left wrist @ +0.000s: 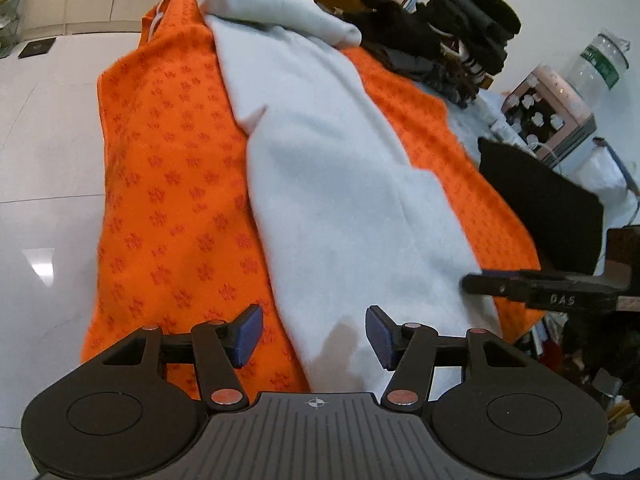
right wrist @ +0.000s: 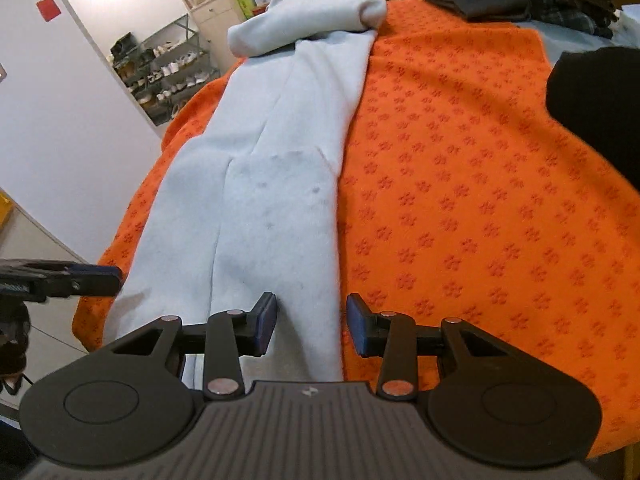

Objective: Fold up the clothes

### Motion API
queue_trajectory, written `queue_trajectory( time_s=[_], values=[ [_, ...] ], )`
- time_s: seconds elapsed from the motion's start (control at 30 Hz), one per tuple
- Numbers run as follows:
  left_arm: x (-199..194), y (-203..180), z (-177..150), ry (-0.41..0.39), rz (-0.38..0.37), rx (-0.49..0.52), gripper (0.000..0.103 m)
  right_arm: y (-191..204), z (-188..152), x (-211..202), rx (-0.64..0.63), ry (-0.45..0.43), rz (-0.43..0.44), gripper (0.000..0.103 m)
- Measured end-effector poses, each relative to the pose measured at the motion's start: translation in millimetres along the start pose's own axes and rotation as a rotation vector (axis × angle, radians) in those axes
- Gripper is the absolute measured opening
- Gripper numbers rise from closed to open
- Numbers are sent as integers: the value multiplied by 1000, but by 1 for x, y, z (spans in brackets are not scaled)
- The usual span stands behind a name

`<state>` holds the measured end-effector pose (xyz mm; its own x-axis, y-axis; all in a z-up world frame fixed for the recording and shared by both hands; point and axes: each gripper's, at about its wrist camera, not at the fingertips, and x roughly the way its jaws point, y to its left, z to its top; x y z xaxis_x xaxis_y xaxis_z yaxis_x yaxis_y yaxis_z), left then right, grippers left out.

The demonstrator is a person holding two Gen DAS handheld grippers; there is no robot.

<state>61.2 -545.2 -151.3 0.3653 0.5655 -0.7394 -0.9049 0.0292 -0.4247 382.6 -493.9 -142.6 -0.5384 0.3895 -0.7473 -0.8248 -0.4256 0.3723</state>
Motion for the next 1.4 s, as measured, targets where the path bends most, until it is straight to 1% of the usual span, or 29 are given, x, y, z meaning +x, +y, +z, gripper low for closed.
queue_trajectory(
  time_s=[0.03, 0.07, 0.1, 0.17, 0.2, 0.23, 0.27, 0.33, 0.4, 0.43, 0.53, 0.63, 0.67, 0.73, 0.8, 0.9, 1.0, 1.07, 1.1, 1.13, 1.17, 1.2, 1.27, 1.4],
  values=[
    [0, -2, -2, -4, 6, 6, 59, 0, 0, 0, -1, 0, 11, 33],
    [-1, -4, -4, -10, 11, 12, 58, 1, 0, -1, -2, 0, 22, 26],
    [-3, -6, -5, -22, 16, 17, 58, 2, 1, -2, -9, -2, 22, 23],
    [-8, -12, -8, -46, 27, 45, 59, 6, 0, -8, -36, -14, 6, 23],
    [-12, -17, -11, -61, 41, 79, 59, 8, -1, -12, -51, -21, -2, 23],
    [-16, -21, -13, -76, 53, 113, 60, 10, -3, -17, -74, -32, -11, 28],
    [-20, -25, -16, -87, 62, 140, 60, 12, -7, -23, -98, -44, -18, 31],
    [-27, -30, -21, -109, 73, 177, 63, 16, -14, -35, -147, -66, -32, 41],
    [-34, -35, -27, -132, 81, 199, 66, 20, -24, -46, -194, -83, -45, 46],
    [-37, -37, -30, -143, 85, 212, 66, 21, -31, -52, -219, -94, -53, 50],
    [-44, -44, -41, -169, 101, 258, 68, 26, -60, -65, -305, -112, -83, 58],
    [-50, -51, -51, -170, 109, 314, 72, 28, -95, -68, -373, -104, -116, 62],
    [-51, -53, -53, -165, 111, 324, 72, 29, -107, -68, -390, -99, -126, 62],
    [-53, -56, -56, -156, 116, 336, 73, 30, -128, -64, -423, -98, -142, 67],
    [-56, -59, -58, -158, 125, 350, 74, 31, -148, -58, -457, -100, -157, 69],
    [-59, -65, -62, -158, 142, 375, 76, 33, -173, -47, -527, -108, -183, 69],
    [-61, -74, -67, -155, 157, 398, 77, 35, -193, -32, -624, -132, -252, 68],
    [-63, -80, -73, -153, 162, 410, 78, 35, -203, -24, -697, -169, -299, 62],
    [-64, -84, -77, -152, 164, 418, 79, 35, -206, -21, -731, -187, -314, 52],
    [-65, -88, -81, -152, 165, 426, 80, 36, -208, -20, -765, -200, -324, 38],
    [-66, -92, -84, -151, 167, 435, 80, 37, -209, -19, -800, -212, -333, 29],
    [-66, -96, -88, -151, 170, 444, 81, 38, -207, -22, -817, -219, -324, 7],
    [-66, -106, -98, -156, 178, 463, 82, 44, -198, -37, -821, -237, -289, 5],
    [-64, -131, -118, -178, 182, 492, 84, 61, -166, -85, -759, -285, -209, 5]
  ],
)
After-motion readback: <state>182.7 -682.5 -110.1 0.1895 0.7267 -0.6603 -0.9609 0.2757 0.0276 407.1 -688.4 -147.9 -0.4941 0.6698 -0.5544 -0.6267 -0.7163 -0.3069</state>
